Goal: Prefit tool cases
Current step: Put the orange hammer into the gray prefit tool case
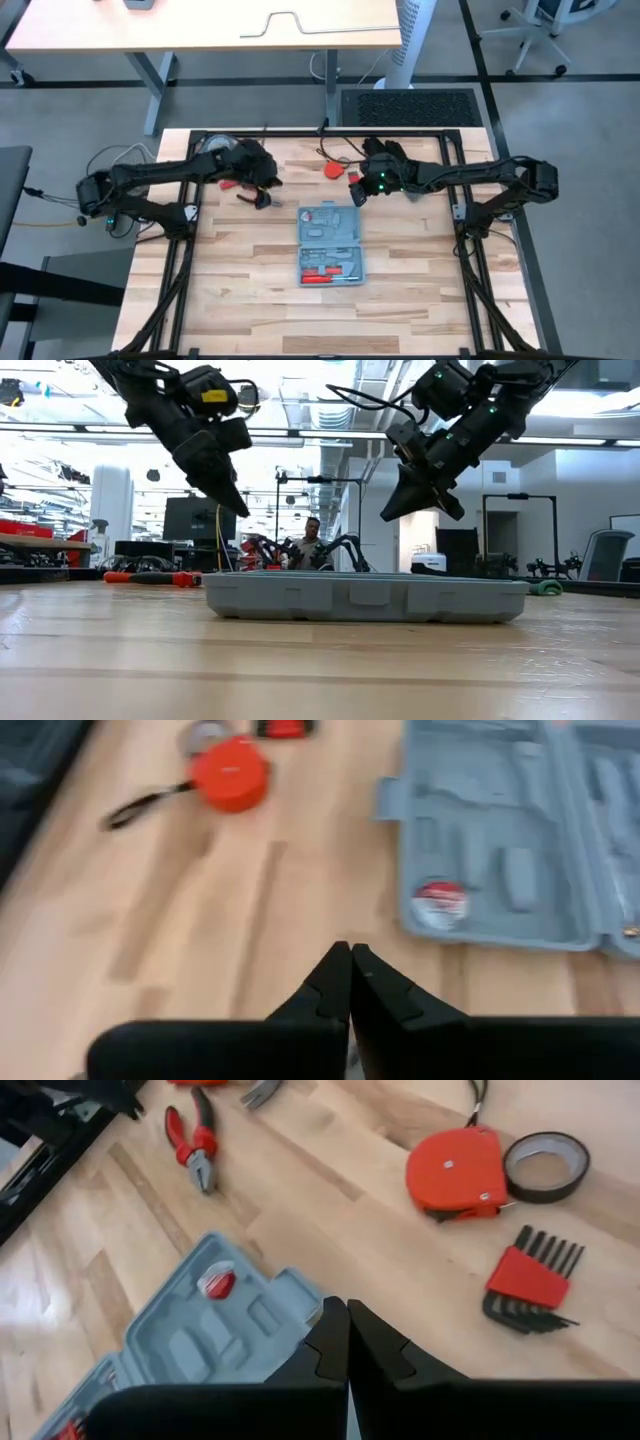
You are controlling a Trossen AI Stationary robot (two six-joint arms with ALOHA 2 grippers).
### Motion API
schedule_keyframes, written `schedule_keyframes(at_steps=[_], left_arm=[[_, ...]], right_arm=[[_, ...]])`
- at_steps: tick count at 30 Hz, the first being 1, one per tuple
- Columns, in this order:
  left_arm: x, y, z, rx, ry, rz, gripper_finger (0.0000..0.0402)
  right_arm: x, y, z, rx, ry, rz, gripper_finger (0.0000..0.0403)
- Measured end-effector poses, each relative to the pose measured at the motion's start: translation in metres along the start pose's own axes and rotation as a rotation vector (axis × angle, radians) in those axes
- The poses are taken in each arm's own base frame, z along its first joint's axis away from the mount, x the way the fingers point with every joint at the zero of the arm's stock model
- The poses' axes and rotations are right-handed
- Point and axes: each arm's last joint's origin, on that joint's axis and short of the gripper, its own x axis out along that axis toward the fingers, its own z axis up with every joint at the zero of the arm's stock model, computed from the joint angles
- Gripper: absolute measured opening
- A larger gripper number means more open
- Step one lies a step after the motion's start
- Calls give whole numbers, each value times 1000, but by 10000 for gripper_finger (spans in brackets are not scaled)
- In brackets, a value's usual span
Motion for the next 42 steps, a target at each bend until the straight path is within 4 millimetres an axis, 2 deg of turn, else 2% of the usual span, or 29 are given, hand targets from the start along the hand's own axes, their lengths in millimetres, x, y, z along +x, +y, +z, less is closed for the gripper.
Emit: schedule_keyframes(at_steps=[7,14,42], left_arm=[[-31,19,-7,-47,2,133,0],[-49,29,-14,-85,22,208,0],[-53,29,-24,-110,110,194,0]], right_arm=[[0,-7,5,20,-16,-17,6],[0,-7,5,19,-16,-15,7],[0,-7,5,10,-15,-16,12]])
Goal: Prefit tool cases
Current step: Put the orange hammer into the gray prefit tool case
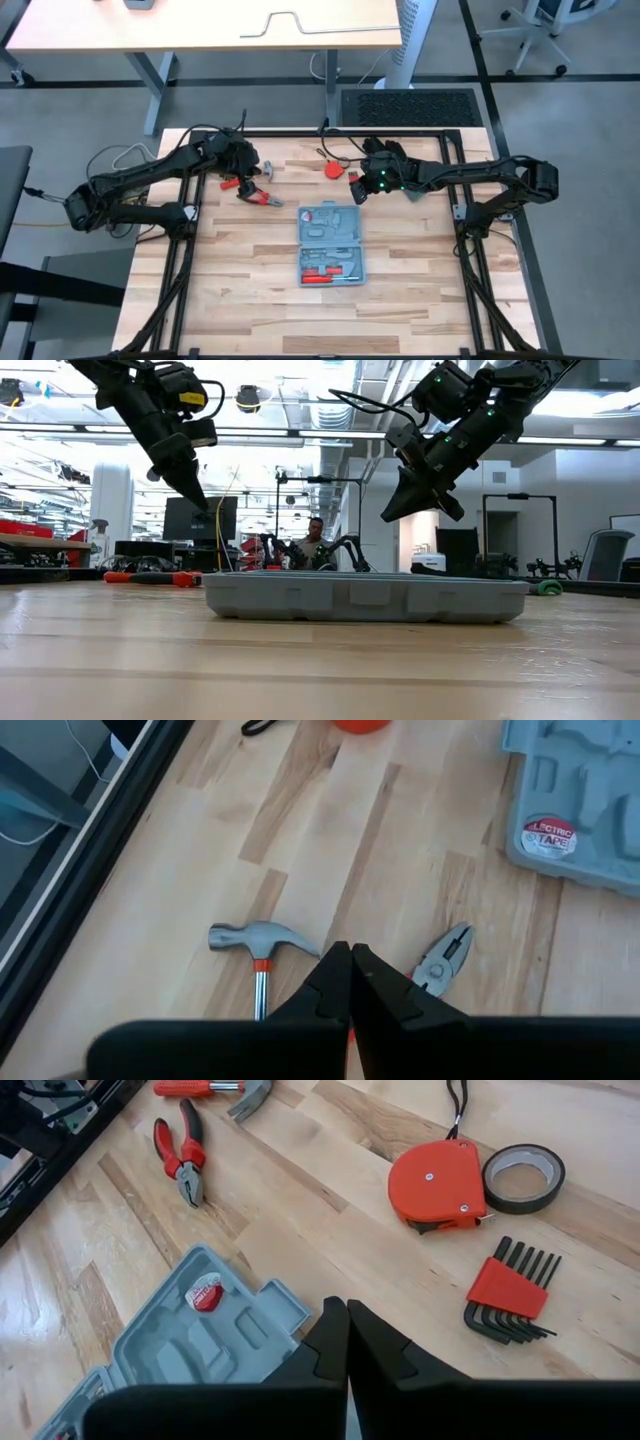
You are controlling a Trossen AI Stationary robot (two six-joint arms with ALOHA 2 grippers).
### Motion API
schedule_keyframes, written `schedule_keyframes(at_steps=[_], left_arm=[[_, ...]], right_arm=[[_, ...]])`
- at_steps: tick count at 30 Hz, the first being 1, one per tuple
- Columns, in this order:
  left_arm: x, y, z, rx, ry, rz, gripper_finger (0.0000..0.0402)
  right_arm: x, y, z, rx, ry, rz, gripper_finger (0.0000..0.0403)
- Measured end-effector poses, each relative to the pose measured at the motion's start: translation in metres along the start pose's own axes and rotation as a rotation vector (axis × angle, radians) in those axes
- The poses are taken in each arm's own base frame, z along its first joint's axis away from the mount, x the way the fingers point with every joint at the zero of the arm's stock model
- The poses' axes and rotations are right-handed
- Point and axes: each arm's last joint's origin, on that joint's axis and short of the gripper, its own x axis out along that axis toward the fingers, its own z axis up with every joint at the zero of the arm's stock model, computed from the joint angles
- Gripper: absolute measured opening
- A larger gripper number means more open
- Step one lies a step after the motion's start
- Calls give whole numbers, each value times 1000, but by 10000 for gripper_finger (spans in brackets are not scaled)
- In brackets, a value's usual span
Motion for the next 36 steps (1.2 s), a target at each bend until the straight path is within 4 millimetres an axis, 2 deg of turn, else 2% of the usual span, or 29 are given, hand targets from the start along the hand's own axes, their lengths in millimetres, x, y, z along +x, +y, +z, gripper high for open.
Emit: schedule_keyframes(at_steps=[22,26,29,36], left_arm=[[1,0,-1,-10,6,0,0],[21,4,-7,-13,-13,128,1],[36,9,-11,5,23,126,14],[72,12,-23,-25,178,69,92]], right_arm=[[0,1,0,-52,1,4,16],[0,3,-1,-192,-2,22,21],[0,3,-1,-213,-2,21,35],[0,2,0,-212,-4,17,82]])
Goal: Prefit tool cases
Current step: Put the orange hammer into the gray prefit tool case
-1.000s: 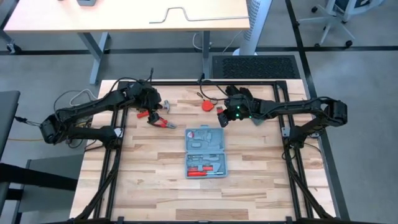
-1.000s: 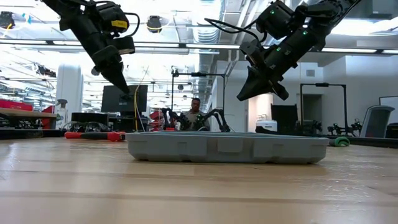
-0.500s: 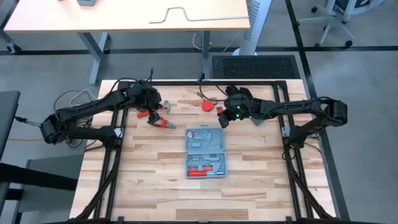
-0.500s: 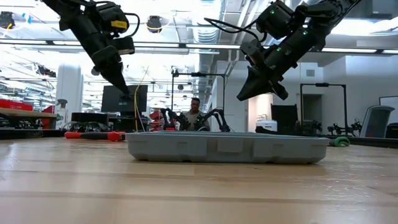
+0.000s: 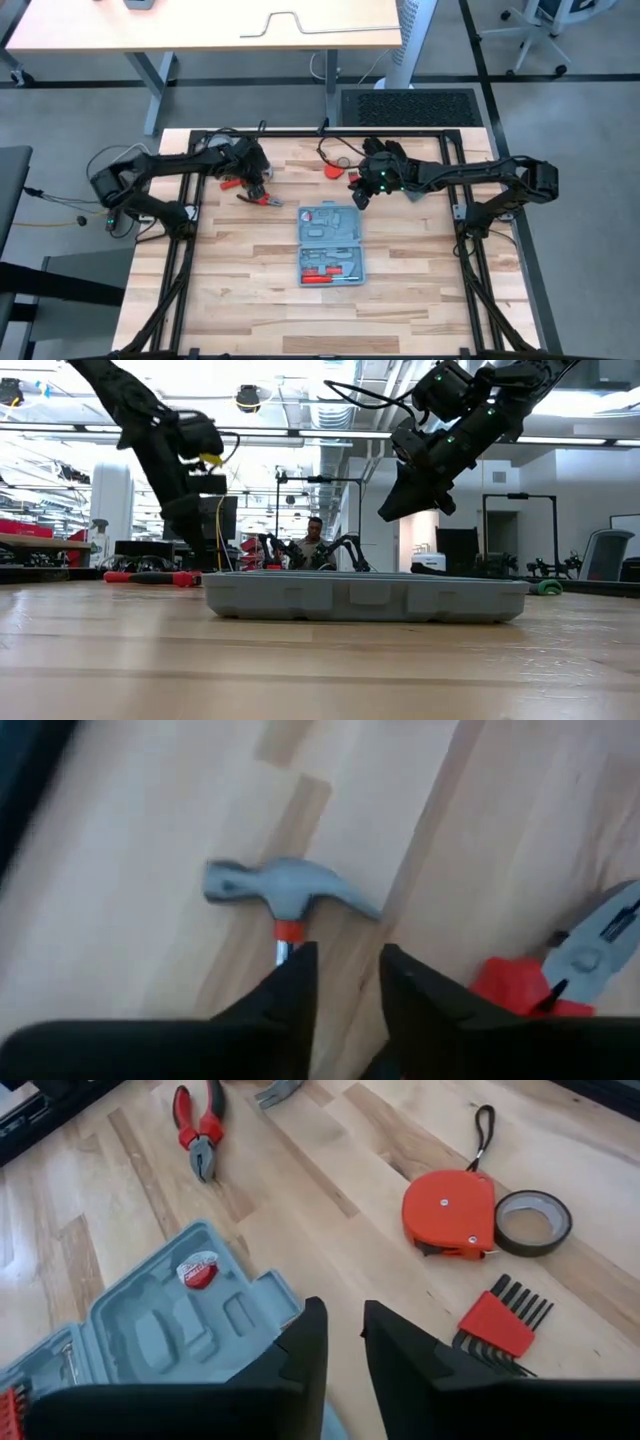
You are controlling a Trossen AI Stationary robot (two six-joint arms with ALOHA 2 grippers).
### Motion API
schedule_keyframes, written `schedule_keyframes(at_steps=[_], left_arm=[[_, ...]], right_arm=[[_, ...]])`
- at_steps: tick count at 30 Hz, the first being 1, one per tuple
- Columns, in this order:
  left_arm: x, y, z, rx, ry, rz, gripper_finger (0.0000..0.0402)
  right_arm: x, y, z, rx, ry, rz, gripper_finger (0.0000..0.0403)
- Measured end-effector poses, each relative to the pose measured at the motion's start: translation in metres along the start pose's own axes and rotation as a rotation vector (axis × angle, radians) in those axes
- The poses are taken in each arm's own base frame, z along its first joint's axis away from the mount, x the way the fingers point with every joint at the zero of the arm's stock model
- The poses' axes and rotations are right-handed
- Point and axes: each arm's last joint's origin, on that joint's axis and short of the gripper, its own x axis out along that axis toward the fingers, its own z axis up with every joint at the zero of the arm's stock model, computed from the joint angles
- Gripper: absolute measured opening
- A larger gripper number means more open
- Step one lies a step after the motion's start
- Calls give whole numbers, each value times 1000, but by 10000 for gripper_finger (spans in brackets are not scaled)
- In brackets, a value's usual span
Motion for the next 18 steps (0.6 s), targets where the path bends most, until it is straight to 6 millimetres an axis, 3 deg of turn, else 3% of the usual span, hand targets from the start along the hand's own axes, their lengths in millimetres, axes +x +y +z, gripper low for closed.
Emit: schedule_keyframes(at_steps=[8,18], left_arm=[[20,3,-3,-16,61,40,167],[47,8,-13,-81,136,-53,172]], right_arm=[[0,-4,0,9,12,-18,96],[0,-10,2,24,6,-35,96]])
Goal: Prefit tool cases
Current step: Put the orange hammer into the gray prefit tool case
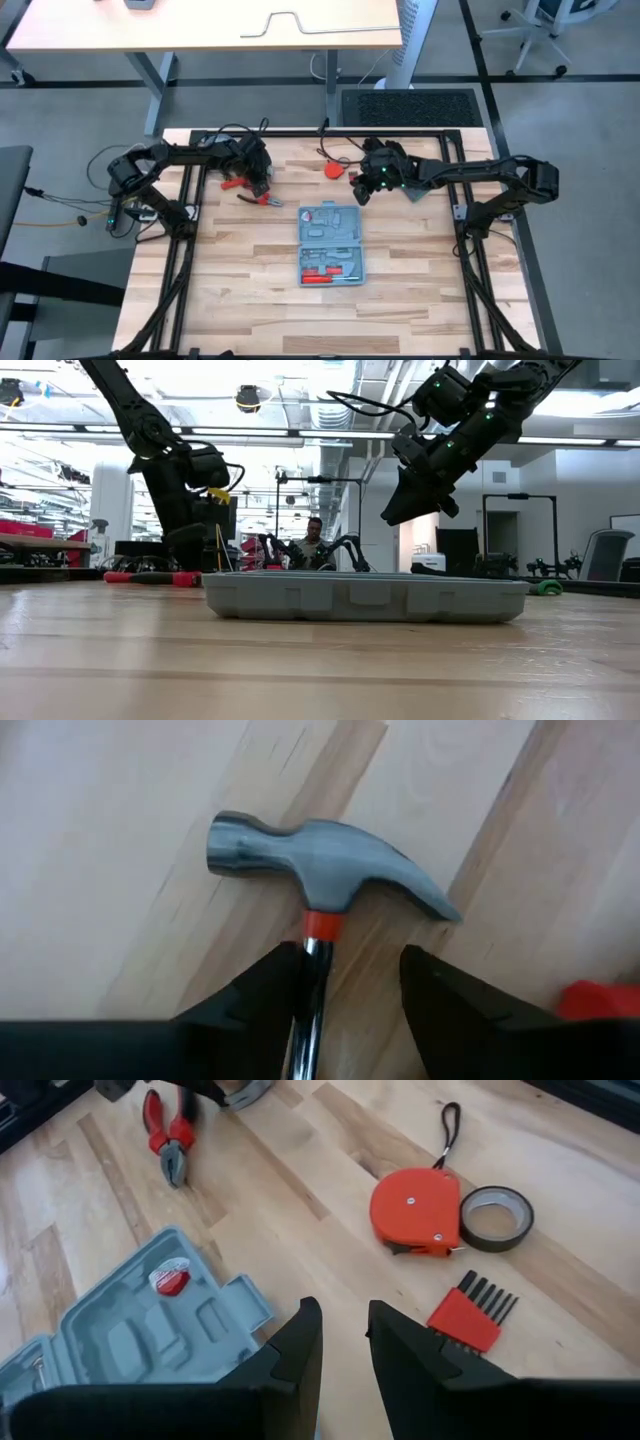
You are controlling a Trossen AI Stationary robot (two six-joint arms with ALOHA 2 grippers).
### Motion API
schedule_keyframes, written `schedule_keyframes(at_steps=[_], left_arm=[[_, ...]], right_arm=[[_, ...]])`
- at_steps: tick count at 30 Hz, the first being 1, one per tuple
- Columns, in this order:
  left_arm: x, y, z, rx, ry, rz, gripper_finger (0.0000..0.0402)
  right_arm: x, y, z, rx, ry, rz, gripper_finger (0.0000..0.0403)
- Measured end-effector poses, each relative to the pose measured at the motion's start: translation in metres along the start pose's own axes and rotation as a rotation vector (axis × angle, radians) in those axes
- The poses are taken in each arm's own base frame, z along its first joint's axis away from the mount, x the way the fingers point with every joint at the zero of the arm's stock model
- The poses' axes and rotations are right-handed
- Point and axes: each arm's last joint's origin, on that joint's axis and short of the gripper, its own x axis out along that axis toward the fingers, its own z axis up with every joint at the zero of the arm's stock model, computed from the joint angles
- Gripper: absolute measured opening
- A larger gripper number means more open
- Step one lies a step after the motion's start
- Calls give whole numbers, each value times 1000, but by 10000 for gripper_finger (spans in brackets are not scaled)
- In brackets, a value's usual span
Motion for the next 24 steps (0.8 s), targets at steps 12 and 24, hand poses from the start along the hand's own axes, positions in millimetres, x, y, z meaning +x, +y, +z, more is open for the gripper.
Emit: schedule_keyframes(at_steps=[12,24], left_arm=[[7,-1,-3,-83,13,-109,23],[-37,-2,3,-132,-133,-74,23]], right_arm=[[0,0,0,23,-4,-12,95],[-2,4,0,80,-17,0,95]])
